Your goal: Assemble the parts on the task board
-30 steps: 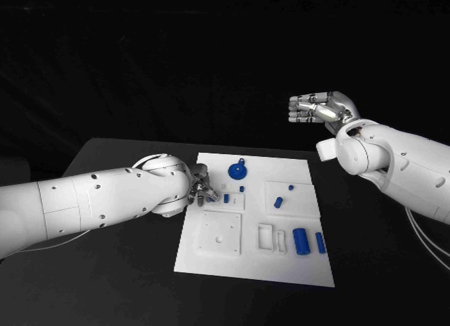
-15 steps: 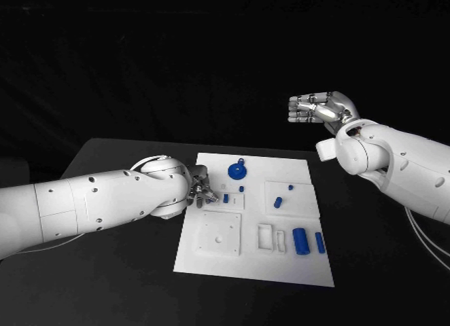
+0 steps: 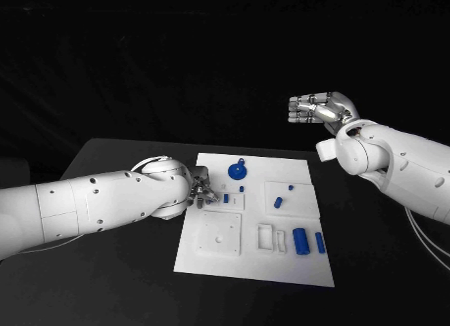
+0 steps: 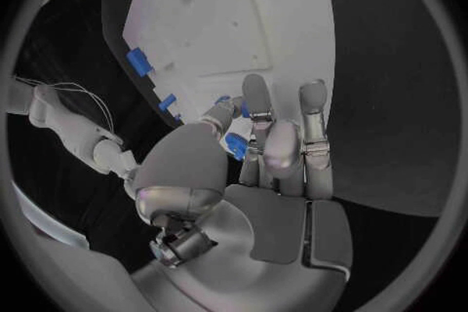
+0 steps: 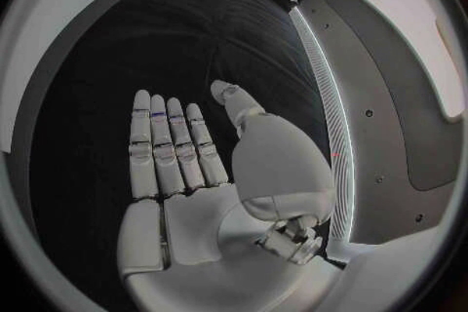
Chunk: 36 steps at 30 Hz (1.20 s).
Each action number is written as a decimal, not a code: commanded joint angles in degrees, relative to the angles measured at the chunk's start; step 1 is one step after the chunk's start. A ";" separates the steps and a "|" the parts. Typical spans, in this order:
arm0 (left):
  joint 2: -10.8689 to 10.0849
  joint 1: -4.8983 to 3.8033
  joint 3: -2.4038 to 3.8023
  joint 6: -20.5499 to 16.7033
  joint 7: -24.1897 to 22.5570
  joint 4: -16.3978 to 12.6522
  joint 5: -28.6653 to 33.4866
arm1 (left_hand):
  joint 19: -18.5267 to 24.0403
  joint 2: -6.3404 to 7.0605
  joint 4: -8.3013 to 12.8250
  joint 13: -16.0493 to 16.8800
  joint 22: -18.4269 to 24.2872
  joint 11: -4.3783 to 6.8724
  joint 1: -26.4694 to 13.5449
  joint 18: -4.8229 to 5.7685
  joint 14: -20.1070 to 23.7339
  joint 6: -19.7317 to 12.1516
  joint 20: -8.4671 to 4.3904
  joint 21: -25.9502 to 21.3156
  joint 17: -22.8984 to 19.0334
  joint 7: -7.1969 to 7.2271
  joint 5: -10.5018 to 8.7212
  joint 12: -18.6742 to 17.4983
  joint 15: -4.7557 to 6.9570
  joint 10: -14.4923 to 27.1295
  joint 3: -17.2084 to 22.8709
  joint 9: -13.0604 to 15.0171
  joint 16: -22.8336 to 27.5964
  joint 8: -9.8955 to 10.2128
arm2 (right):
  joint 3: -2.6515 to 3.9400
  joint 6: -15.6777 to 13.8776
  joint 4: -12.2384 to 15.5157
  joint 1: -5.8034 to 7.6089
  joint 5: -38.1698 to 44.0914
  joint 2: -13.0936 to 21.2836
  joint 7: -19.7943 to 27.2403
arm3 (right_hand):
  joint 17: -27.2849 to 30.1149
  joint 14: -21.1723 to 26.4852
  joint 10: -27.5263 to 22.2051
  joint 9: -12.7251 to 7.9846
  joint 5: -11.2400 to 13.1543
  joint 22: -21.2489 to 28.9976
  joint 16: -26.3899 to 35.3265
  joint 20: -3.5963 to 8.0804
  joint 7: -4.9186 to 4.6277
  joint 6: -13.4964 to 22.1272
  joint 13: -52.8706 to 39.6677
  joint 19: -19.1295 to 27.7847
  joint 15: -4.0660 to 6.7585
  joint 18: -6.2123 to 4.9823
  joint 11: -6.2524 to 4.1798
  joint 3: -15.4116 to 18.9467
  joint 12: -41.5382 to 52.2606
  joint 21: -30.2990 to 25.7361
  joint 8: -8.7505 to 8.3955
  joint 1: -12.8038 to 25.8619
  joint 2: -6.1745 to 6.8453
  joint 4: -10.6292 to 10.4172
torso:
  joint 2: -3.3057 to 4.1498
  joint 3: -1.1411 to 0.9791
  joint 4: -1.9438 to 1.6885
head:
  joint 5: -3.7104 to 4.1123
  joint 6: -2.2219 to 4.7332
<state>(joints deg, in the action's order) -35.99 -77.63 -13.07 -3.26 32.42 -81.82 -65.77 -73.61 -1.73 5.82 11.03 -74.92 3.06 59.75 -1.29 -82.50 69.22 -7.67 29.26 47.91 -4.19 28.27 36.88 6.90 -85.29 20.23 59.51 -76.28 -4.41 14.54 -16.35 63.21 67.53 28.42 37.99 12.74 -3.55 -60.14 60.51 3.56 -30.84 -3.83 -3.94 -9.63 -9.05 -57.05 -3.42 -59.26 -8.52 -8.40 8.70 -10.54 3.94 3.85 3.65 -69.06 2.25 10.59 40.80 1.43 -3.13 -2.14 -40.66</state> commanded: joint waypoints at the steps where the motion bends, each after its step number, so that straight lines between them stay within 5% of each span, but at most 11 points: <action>1: 0.52 0.79 -0.58 3.57 0.55 0.55 0.78 | 0.00 -0.53 2.21 -0.05 -1.11 1.76 0.29 -0.83 0.01 10.63 0.37 0.08 -0.13 7.22 -0.42 0.07 0.27 -1.57 2.38 -0.30 0.00 0.40 | 0.03 0.96 0.00 0.01 0.36 -0.08 0.68 | 0.06 0.35 -0.45 -0.09 -0.08 0.08 0.33 0.09 0.07 0.50 0.08 0.40 -0.01 -0.33 0.05 -0.27 -0.24 0.20 -0.18 0.22 -0.40 0.03 | 0.01 0.00 0.03 | -0.03 -0.04; 19: 2.11 0.79 -0.58 7.32 1.02 2.88 2.83 | 0.12 -0.52 1.78 -0.19 -1.09 1.71 1.10 -0.82 0.06 10.30 0.45 -0.14 -0.64 7.14 -2.43 -0.18 0.20 -1.57 1.76 -0.25 0.28 0.43 | 0.03 1.20 0.05 0.01 0.36 -0.12 0.57 | 0.06 0.38 -0.48 -0.09 -0.14 0.08 0.33 0.07 0.08 0.47 0.08 0.45 -0.03 -0.33 0.06 -0.35 -0.24 0.20 -0.18 0.21 -0.38 0.02 | 0.02 -0.01 0.02 | -0.08 -0.12; 27: 2.48 0.79 -0.59 8.25 1.50 3.48 3.13 | 0.19 -0.12 0.61 -0.36 -1.01 1.61 2.01 -0.93 0.23 9.76 0.72 -0.66 -1.85 7.08 -9.60 -0.84 0.12 -1.57 -0.33 -0.55 1.14 0.49 | 0.03 1.34 0.11 0.01 0.36 -0.12 0.51 | 0.07 0.52 -0.55 -0.09 -0.18 0.08 0.35 0.03 0.09 0.47 0.08 0.57 -0.06 -0.32 0.09 -0.40 -0.25 0.17 -0.18 0.20 -0.33 0.03 | 0.02 -0.01 -0.02 | 0.05 -0.06; 36: 2.22 0.79 -0.60 8.61 2.02 3.64 3.06 | -0.12 3.35 -3.96 -0.30 -1.04 1.66 3.36 -0.82 0.21 9.81 0.68 -1.62 -2.25 7.34 -14.26 -1.22 0.22 -1.63 -5.77 -1.32 1.67 0.47 | 0.03 1.32 0.09 0.01 0.36 -0.01 0.50 | 0.07 0.64 -0.65 -0.09 -0.13 0.08 0.35 0.00 0.09 0.52 0.08 0.69 -0.10 -0.31 0.12 -0.30 -0.25 0.16 -0.18 0.21 -0.31 0.00 | 0.02 0.02 -0.02 | 0.15 -0.10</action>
<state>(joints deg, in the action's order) -33.88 -78.05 -12.82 0.83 32.67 -78.11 -63.85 -73.41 1.02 2.12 10.72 -74.95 3.50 63.37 -1.30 -82.47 75.52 -7.05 27.77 45.70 -0.56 14.02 35.98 6.75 -84.84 14.47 57.54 -74.95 -3.27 14.54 -15.94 63.25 67.54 28.43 37.98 12.70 -3.56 -59.95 60.30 3.56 -30.84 -3.83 -3.94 -9.62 -8.92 -56.92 -3.42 -58.85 -8.70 -8.40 8.91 -10.54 3.94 3.85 3.64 -69.07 2.25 10.59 40.81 1.42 -3.15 -1.99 -40.74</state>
